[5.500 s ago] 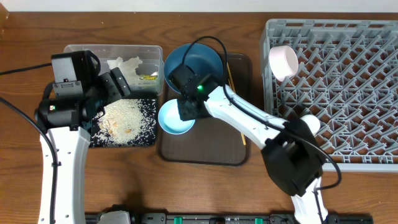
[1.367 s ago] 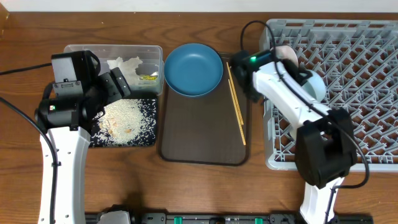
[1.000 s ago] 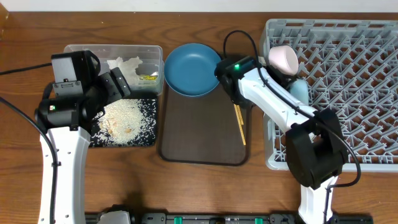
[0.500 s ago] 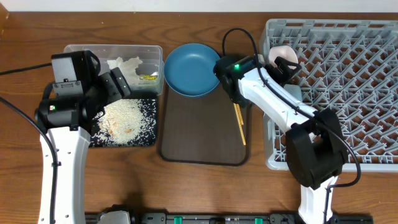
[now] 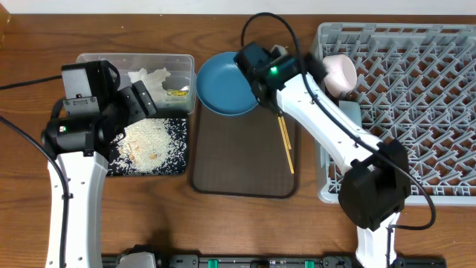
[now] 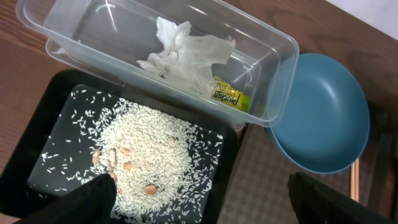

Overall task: Sort waste into correct bins and load items into the dishwasher rack
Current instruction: 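Reach right gripper to teal plate edge and grasp it, then lift teal plate with right gripper and stand it in rack, then move right gripper to chopsticks on brown tray and grasp one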

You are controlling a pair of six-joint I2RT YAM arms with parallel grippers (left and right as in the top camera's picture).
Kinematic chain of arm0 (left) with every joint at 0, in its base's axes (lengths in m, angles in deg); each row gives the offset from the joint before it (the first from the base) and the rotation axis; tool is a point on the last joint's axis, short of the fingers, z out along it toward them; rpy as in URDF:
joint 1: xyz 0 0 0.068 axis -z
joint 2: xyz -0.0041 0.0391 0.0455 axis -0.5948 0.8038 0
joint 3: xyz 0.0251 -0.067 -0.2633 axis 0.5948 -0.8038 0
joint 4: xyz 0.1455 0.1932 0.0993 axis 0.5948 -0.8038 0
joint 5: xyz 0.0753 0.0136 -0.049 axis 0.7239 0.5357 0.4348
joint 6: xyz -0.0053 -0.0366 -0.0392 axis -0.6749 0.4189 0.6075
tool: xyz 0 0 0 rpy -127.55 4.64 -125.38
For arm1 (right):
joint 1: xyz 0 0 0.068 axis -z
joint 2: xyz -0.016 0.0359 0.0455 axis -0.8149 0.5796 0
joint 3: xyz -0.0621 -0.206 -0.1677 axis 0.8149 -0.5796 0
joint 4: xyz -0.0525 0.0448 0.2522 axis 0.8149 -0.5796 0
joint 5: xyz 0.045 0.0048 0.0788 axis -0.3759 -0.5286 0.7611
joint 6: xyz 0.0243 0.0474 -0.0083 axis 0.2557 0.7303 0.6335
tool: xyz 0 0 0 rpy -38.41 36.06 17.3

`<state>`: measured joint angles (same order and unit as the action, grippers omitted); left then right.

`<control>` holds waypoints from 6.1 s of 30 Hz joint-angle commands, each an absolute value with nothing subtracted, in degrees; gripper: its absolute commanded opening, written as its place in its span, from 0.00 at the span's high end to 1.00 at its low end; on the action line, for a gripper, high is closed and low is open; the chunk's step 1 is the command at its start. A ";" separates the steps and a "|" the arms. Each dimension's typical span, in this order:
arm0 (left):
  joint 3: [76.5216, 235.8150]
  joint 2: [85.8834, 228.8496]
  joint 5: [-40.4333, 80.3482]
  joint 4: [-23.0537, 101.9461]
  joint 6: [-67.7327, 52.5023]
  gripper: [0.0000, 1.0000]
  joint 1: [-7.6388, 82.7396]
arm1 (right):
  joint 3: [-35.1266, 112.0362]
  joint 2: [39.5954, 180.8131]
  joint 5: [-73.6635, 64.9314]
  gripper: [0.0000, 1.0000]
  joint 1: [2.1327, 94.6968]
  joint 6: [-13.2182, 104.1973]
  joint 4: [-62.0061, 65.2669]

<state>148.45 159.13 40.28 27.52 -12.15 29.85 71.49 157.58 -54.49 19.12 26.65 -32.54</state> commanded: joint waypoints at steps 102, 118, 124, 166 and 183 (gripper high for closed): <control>149.33 159.45 40.77 27.41 -12.22 0.09 29.67 | 54.84 141.32 -67.46 0.99 63.20 -27.58 27.10; 149.33 159.45 40.79 27.41 -12.22 0.09 29.67 | 54.75 149.67 -66.63 0.99 63.49 -37.70 36.77; 149.33 159.45 40.79 27.41 -12.22 0.09 29.67 | 54.73 151.09 -65.73 0.99 62.33 -37.70 35.50; 149.33 159.45 40.77 27.41 -12.22 0.09 29.67 | 54.79 146.52 -57.14 0.01 47.73 -20.15 39.19; 149.33 159.45 40.77 27.41 -12.22 0.09 29.67 | 54.73 139.48 4.50 0.01 36.45 29.99 4.40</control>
